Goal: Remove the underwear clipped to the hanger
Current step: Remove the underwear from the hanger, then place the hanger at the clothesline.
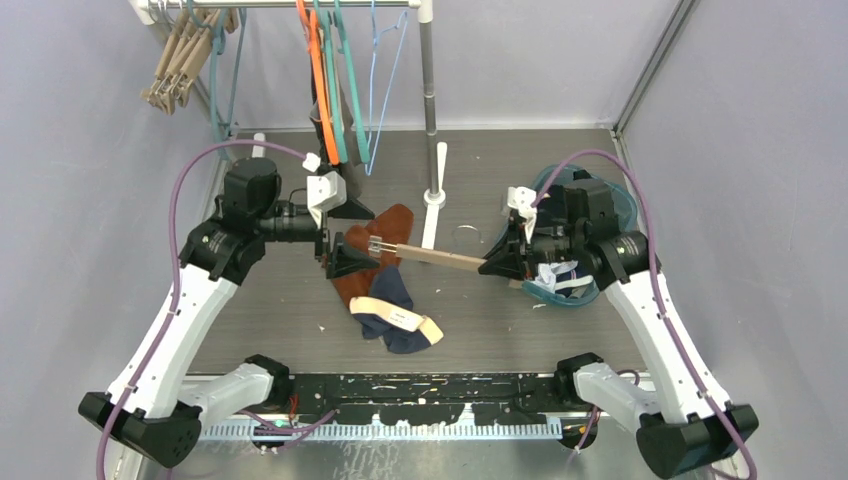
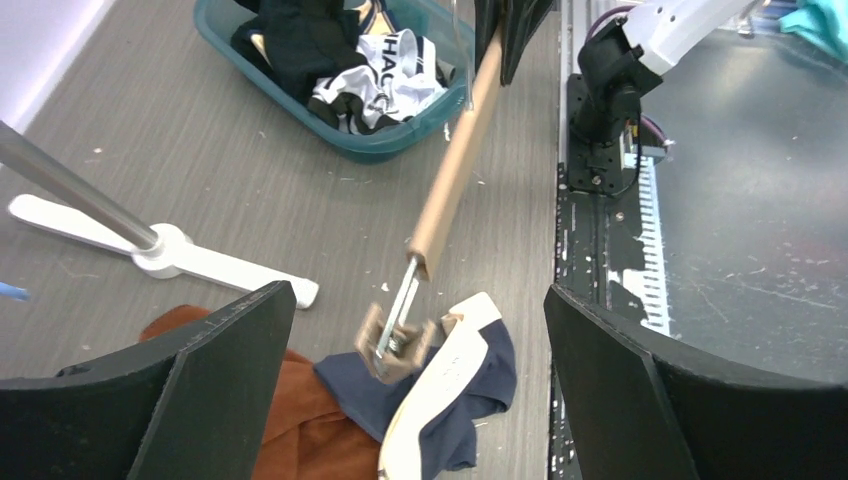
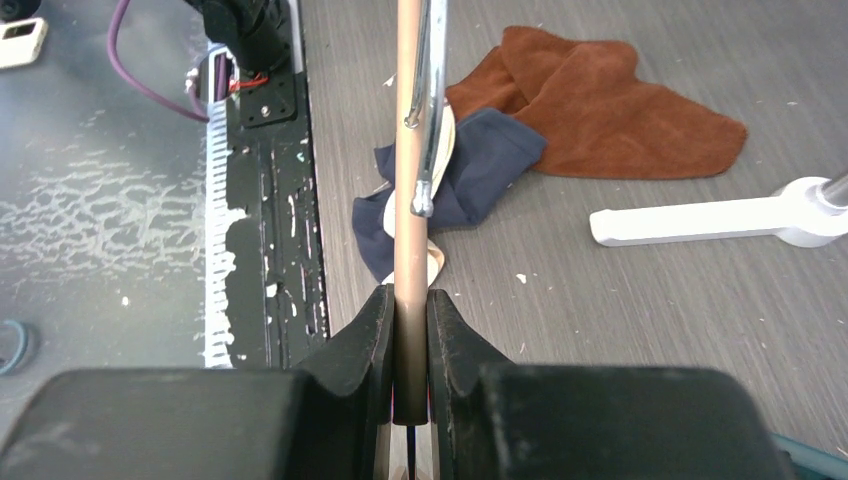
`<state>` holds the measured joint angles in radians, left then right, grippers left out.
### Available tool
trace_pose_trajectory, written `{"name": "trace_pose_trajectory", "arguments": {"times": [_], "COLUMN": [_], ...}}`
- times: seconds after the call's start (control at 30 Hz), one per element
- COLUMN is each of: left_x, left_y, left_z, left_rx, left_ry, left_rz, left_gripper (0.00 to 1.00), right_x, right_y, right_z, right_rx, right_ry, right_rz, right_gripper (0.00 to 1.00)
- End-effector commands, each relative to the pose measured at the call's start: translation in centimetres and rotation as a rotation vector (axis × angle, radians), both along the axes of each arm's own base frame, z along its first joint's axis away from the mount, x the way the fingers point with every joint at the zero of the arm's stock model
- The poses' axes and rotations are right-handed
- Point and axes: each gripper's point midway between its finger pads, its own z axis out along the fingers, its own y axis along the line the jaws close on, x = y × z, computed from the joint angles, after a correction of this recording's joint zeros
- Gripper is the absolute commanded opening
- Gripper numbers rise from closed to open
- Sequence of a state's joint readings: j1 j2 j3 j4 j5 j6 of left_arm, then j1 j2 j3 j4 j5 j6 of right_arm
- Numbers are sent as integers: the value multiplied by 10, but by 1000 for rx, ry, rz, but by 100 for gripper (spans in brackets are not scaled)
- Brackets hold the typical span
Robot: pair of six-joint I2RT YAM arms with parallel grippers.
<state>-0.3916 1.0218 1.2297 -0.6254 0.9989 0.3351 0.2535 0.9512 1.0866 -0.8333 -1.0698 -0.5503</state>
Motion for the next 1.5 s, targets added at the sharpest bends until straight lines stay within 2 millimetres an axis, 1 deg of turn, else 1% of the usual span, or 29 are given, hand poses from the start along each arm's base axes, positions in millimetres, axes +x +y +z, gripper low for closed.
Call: {"name": "trace_pose_trajectory", "arguments": {"times": [0.0,0.1,0.17,0.3,0.33,0.43,0.5,0.8,0.97,1.07,1.13,1.47], "left_x": [4,0,-8,-15,-17,-20,-19,-19,-16,-15,-14,-18], "left_y": [1,-4,-7,-11,-11,-10,-9,-9,-12,-14,-13,-13], "left_z": [20,15,7,-15,-20,-35,-39,-49,-44,-44,-45,-53], "left_rx": [49,108,152,224,232,250,252,249,232,231,233,241], "left_ry": [-44,8,43,96,103,120,111,94,96,97,100,109], "left_rz": [8,-27,-67,-99,-106,-115,-109,-106,-108,-108,-107,-126], "left_gripper": [100,96,93,88,88,81,77,55,49,38,33,31], "right_x": [3,6,8,9,9,7,5,-2,-1,-2,-2,-3], "right_y": [15,29,37,52,54,60,61,63,63,63,62,63], "right_z": [9,11,15,23,23,23,22,24,18,16,15,17], "right_rx": [-42,-81,-91,-90,-90,-83,-71,-33,-41,-42,-43,-33], "right_ry": [-51,-78,-85,-105,-107,-105,-97,-77,-69,-64,-66,-66], "right_rz": [70,103,128,177,186,207,220,232,226,225,223,225], "right_gripper": [1,1,1,1,1,1,1,1,1,1,1,1]}}
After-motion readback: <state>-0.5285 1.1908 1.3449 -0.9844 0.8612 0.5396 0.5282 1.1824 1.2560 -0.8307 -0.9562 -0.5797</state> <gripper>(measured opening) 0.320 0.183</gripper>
